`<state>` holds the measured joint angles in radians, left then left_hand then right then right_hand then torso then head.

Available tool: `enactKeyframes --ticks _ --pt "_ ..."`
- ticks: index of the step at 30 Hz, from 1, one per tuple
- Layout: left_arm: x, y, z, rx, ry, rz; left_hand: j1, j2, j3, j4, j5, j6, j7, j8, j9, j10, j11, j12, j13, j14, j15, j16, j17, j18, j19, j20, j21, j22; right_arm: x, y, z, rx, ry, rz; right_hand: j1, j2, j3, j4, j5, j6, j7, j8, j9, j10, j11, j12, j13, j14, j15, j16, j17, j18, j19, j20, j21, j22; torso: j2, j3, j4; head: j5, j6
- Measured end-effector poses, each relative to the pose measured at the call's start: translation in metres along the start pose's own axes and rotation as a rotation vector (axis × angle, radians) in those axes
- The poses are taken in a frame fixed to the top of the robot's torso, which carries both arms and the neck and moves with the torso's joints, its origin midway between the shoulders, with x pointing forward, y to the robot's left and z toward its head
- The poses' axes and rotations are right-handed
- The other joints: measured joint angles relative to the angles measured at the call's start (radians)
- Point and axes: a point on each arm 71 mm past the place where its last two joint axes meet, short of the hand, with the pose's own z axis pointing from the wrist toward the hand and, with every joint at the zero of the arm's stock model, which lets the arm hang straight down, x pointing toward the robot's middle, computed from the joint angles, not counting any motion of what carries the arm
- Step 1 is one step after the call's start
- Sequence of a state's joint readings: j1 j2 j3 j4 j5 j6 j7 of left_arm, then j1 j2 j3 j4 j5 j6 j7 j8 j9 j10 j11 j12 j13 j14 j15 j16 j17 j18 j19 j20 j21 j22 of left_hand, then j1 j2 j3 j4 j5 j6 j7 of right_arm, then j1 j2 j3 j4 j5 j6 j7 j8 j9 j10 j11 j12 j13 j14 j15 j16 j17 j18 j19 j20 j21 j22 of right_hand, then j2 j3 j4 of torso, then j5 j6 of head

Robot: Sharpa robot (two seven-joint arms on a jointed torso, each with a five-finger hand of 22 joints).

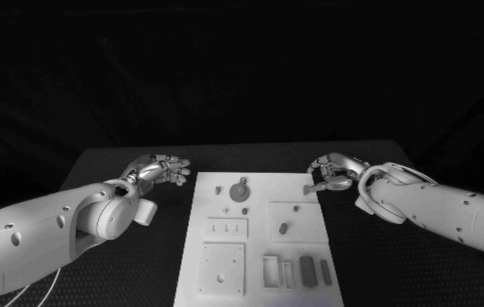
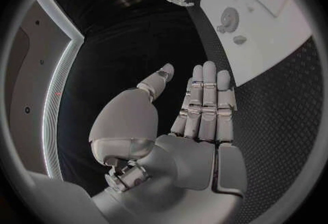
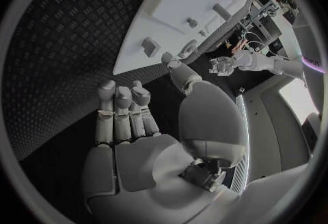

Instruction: Assemble the parts on the task board

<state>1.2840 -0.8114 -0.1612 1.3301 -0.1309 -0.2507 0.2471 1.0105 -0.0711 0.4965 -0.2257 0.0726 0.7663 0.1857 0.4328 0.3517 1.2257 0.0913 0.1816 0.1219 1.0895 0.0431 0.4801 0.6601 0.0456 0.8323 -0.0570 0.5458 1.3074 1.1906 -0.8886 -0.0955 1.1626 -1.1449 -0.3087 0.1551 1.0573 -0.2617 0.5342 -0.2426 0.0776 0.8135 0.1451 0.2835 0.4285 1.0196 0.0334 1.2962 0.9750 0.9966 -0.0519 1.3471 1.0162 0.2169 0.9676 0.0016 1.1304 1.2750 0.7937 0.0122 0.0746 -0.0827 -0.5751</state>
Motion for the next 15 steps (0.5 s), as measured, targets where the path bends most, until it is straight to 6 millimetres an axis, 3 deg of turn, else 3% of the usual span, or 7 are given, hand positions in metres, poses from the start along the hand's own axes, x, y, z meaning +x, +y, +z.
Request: enactKeyframes --ticks 7,11,15 --pt "0.0 0.0 0.0 0.0 -0.001 0.0 0.0 0.0 0.0 0.0 0.0 0.0 0.0 0.0 0.0 0.0 0.0 0.0 0.0 0.0 0.0 -0.004 0.001 0.0 0.0 0.0 0.0 0.0 0.012 -0.003 -0.003 0.005 0.039 0.009 0.004 0.004 -0.006 -0.006 0.0 0.0 0.0 0.0 0.0 0.0 0.0 0.0 0.0 -0.003 0.003 0.0 0.0 0.0 -0.002 0.002 0.0 0.0 -0.001 0.0 -0.0004 0.0 -0.002" --pt "-0.001 0.0 0.0 0.0 -0.001 0.0 0.0 0.0 0.0 0.0 0.0 0.0 0.0 0.0 0.0 0.0 0.0 0.0 0.0 0.0 0.0 -0.004 0.001 -0.001 0.0 0.0 0.0 0.0 0.019 -0.004 -0.003 0.008 0.051 0.012 0.02 0.02 -0.006 -0.006 -0.002 0.0 0.0 0.004 0.0 0.0 0.0 0.0 -0.001 -0.007 0.0 0.0 0.002 0.0 -0.004 0.004 0.0 0.0 -0.001 0.0 -0.0006 0.0 -0.003" --pt "0.0 0.0 0.0 0.0 0.0 0.0 0.0 0.0 -0.003 -0.003 0.0 0.0 0.0 0.0 0.0 0.0 0.0 0.0 0.0 0.0 0.0 -0.004 0.001 -0.001 0.0 0.0 0.0 0.0 0.026 -0.002 -0.001 0.003 0.06 0.015 0.06 0.033 0.026 -0.008 -0.023 0.013 -0.013 0.024 0.005 0.0 0.0 0.0 -0.001 0.0 -0.007 0.004 0.005 0.0 0.006 0.002 0.0 0.002 -0.001 -0.0002 -0.0006 0.0 -0.005"
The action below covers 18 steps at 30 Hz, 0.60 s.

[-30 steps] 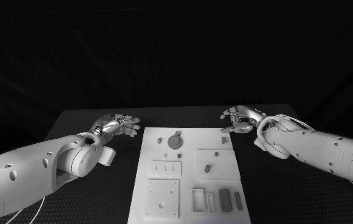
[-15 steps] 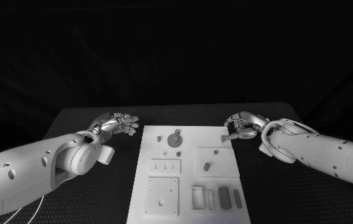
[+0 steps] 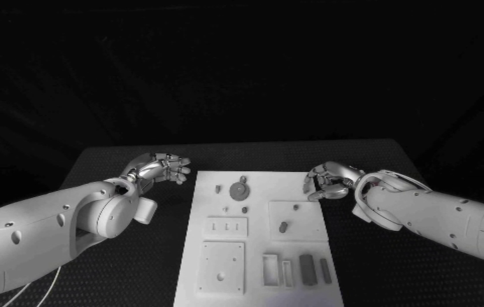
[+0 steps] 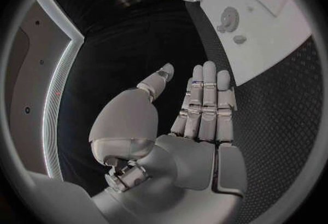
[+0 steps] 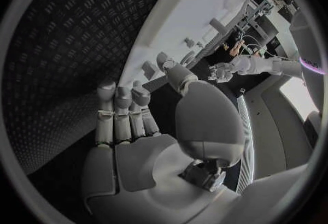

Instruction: Assemble the parts on the task board

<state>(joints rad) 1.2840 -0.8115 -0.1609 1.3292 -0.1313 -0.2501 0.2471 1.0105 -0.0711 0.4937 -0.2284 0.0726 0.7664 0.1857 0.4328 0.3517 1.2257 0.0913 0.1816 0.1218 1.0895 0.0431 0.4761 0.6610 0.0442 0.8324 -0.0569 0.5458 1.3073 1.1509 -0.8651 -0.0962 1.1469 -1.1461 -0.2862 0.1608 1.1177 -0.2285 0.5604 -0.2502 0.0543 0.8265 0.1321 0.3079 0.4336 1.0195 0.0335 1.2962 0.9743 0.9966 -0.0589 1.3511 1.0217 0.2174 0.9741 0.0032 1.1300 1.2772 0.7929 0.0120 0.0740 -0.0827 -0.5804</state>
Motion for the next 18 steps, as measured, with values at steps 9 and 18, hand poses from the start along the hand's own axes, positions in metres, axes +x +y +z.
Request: enactKeyframes --ticks 9,18 --pt "-0.0002 0.0003 0.0004 -0.001 -0.001 0.001 0.0 0.0 0.0 0.0 0.0 0.0 0.0 0.0 0.0 0.0 0.0 0.0 0.0 0.0 0.0 0.0 0.0 -0.001 0.0 0.0 0.0 0.001 0.0056 0.0037 0.0033 -0.009 0.006 0.001 0.021 0.008 0.042 0.023 0.0 0.003 -0.003 0.021 0.008 0.0 0.0 0.004 -0.001 0.007 -0.007 0.004 0.002 0.0 0.012 -0.005 0.008 0.0 0.0 -0.0016 0.0027 -0.002 -0.002" --pt "-0.0001 0.0003 0.0004 -0.001 0.0 0.0 0.0 0.0 0.0 0.0 0.0 0.0 0.0 0.0 0.0 0.0 0.0 -0.004 0.001 0.0 0.0 0.0 0.001 0.002 0.0 0.0 0.0 0.001 0.0091 0.006 0.0048 -0.02 0.005 0.001 0.021 0.055 0.056 0.025 0.0 0.004 -0.004 0.029 0.013 0.0 0.0 0.008 -0.001 0.011 -0.011 0.008 0.004 0.0 0.018 -0.01 0.013 0.001 0.0 -0.0019 0.0008 0.0 -0.005"
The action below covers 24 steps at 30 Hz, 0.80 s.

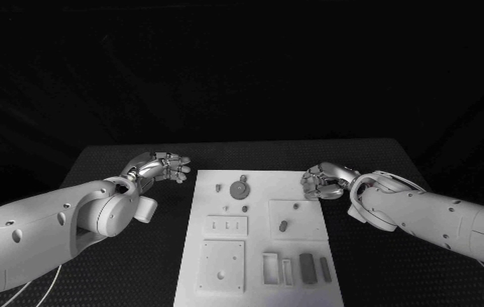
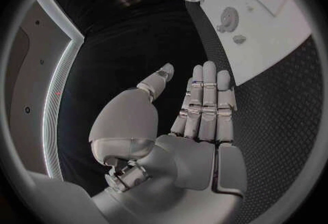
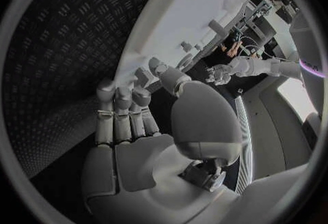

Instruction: Assemble the parts on the task board

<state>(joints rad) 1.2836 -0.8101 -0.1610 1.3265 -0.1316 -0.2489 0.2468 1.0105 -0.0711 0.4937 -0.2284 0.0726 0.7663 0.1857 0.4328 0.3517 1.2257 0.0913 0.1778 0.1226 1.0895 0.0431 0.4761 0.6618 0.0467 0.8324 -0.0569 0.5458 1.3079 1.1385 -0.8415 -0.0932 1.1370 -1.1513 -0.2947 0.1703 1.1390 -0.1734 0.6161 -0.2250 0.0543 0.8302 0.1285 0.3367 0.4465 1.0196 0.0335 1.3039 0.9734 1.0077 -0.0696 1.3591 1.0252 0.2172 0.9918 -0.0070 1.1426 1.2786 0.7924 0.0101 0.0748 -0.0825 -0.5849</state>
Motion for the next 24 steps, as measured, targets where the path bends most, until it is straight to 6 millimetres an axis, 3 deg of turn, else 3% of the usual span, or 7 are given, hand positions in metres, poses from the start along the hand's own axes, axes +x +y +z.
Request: enactKeyframes --ticks 7,24 --pt "-0.0001 0.0 0.0 0.0 0.0 0.0 0.0 0.0 0.0 0.0 0.0 0.0 0.0 0.0 0.0 0.0 0.0 0.0 0.0 0.0 0.0 0.0 0.0 0.006 0.0 0.0 0.0 0.0 0.0004 -0.0004 0.0 -0.003 -0.006 -0.008 -0.006 0.027 0.007 0.004 0.0 0.002 -0.002 0.015 0.005 0.0 0.0 0.0 -0.001 0.004 -0.003 0.0 0.0 0.0 0.001 0.001 0.004 0.001 0.0 0.0 0.0006 0.0 -0.001" --pt "-0.0006 0.0001 -0.0003 -0.001 0.001 0.0 -0.004 0.004 0.0 0.0 0.0 0.0 0.0 0.0 0.0 0.0 0.0 0.0 0.0 0.0 0.0 0.0 0.0 0.006 -0.003 0.004 0.0 0.0 -0.0002 -0.0018 0.0 -0.002 -0.018 -0.025 -0.011 0.031 0.035 0.008 0.0 0.005 -0.005 0.029 0.016 0.0 0.0 0.0 -0.005 0.021 -0.015 0.0 0.0 0.0 0.01 -0.004 0.008 0.001 -0.001 0.0003 -0.0002 -0.001 -0.004"
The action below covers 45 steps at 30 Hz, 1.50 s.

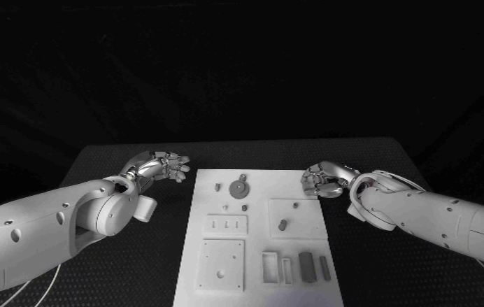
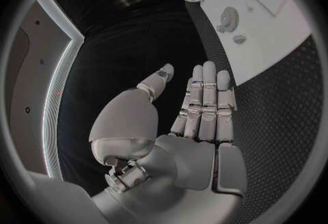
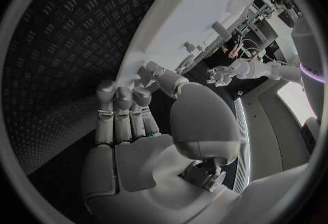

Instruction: Assemble the parts on the task board

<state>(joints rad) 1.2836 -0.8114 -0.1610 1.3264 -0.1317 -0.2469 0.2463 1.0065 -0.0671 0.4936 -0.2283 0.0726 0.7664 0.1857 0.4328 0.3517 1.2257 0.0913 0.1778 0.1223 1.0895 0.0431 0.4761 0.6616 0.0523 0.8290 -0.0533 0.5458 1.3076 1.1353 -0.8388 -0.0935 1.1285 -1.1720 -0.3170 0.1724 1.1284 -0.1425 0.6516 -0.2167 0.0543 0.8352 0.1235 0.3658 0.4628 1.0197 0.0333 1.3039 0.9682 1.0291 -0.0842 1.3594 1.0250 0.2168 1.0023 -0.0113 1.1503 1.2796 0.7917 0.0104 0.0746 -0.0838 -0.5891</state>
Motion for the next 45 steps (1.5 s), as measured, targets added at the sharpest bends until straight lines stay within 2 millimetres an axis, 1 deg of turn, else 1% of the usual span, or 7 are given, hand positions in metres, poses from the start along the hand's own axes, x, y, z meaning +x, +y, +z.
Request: enactKeyframes --ticks 13,15,18,22,26,42,45 --pt "-0.001 0.0 0.0 0.0 0.0 0.0 0.0 0.0 0.0 0.0 0.0 0.0 0.0 0.0 0.0 0.0 0.0 0.0 0.0 0.0 0.0 0.0 0.001 -0.001 0.0 0.0 0.0 0.0 0.0 0.0 0.0 0.0 -0.004 -0.005 -0.007 0.007 0.014 -0.002 0.0 0.0 -0.001 0.013 0.007 0.0 0.0 0.0 0.0 0.004 -0.003 0.0 0.0 -0.001 0.007 -0.004 0.0 0.0 0.0 -0.0002 -0.0001 -0.001 -0.002" --pt "-0.001 0.0 0.0 0.0 0.0 0.0 0.0 0.0 0.0 0.0 0.0 0.0 0.0 0.0 0.0 0.0 0.0 0.0 0.0 0.0 0.0 0.0 0.001 -0.001 0.0 0.0 0.0 0.0 0.001 0.0 0.0 -0.001 -0.004 -0.005 -0.011 0.032 0.021 -0.004 0.0 0.0 -0.001 0.031 0.016 0.0 0.0 0.0 0.0 0.005 -0.003 0.0 0.0 -0.001 0.009 -0.006 0.007 0.0 0.0 -0.0002 -0.0002 -0.001 -0.002" --pt "0.0 0.0 0.0 0.0 0.0 0.0 0.0 0.0 0.0 0.0 0.0 0.0 0.0 0.0 0.0 0.0 0.0 0.0 0.0 0.0 0.0 0.0 0.001 -0.001 0.0 0.0 0.0 0.0 0.002 0.001 0.0 -0.002 -0.002 -0.004 -0.02 0.04 0.018 -0.01 0.0 0.0 -0.001 0.036 0.023 0.0 0.0 0.0 -0.002 0.01 -0.005 0.0 0.0 -0.002 0.016 -0.012 0.009 0.0 0.0 -0.0002 -0.0005 -0.002 -0.002" --pt "-0.001 0.0 -0.001 -0.001 0.0 0.0 0.0 0.0 0.0 0.0 0.0 0.0 0.0 0.0 0.0 0.0 0.0 0.0 0.0 0.0 0.0 0.0 0.001 -0.002 0.0 0.0 0.0 0.0 0.002 0.001 0.0 -0.002 -0.002 -0.005 -0.032 0.062 0.009 -0.026 0.0 0.0 -0.001 0.047 0.036 0.0 0.0 0.0 -0.002 0.011 -0.007 0.0 0.0 -0.003 0.016 -0.012 0.009 -0.001 0.0 -0.0001 -0.0005 -0.003 -0.003" --pt "-0.001 0.0 -0.001 -0.001 0.0 -0.001 0.0 0.0 0.0 0.0 0.0 0.0 0.0 0.0 0.0 0.0 0.0 0.0 0.0 0.0 0.0 0.0 0.001 -0.006 0.0 0.0 0.0 0.0 0.002 0.0 0.0 0.0 -0.003 -0.005 -0.04 0.07 0.008 -0.036 0.0 0.001 -0.001 0.058 0.05 0.0 0.0 0.0 -0.002 0.009 -0.01 0.0 0.0 -0.003 0.018 -0.011 0.009 -0.003 0.0 -0.0002 -0.0006 -0.003 -0.005" --pt "0.0 0.0 -0.001 -0.001 0.003 -0.001 0.0 0.0 0.0 0.0 0.0 0.001 -0.001 0.0 0.001 0.0 0.0 0.0 0.002 0.0 0.0 0.0 0.002 -0.006 0.0 0.0 0.002 0.0 0.007 0.008 -0.002 0.001 -0.013 0.009 -0.05 0.081 0.022 -0.05 0.0 0.001 -0.001 0.073 0.081 0.0 0.0 0.0 -0.001 0.009 -0.012 0.0 0.0 -0.007 0.023 -0.012 0.009 -0.005 -0.001 -0.0003 0.0001 -0.004 -0.007" --pt "0.0 0.0 -0.001 0.0 0.006 -0.001 -0.006 0.006 0.0 0.0 0.0 0.028 -0.013 0.009 0.007 0.002 0.0 0.0 0.005 0.0 0.0 -0.004 0.004 -0.007 0.0 0.0 0.004 0.0 0.007 0.014 -0.003 -0.004 -0.019 0.015 -0.05 0.081 0.03 -0.058 0.0 0.001 -0.001 0.073 0.086 0.0 0.0 0.0 0.0 0.009 -0.012 0.0 0.001 -0.008 0.027 -0.016 0.009 -0.007 -0.001 -0.0001 -0.0007 -0.003 -0.005"
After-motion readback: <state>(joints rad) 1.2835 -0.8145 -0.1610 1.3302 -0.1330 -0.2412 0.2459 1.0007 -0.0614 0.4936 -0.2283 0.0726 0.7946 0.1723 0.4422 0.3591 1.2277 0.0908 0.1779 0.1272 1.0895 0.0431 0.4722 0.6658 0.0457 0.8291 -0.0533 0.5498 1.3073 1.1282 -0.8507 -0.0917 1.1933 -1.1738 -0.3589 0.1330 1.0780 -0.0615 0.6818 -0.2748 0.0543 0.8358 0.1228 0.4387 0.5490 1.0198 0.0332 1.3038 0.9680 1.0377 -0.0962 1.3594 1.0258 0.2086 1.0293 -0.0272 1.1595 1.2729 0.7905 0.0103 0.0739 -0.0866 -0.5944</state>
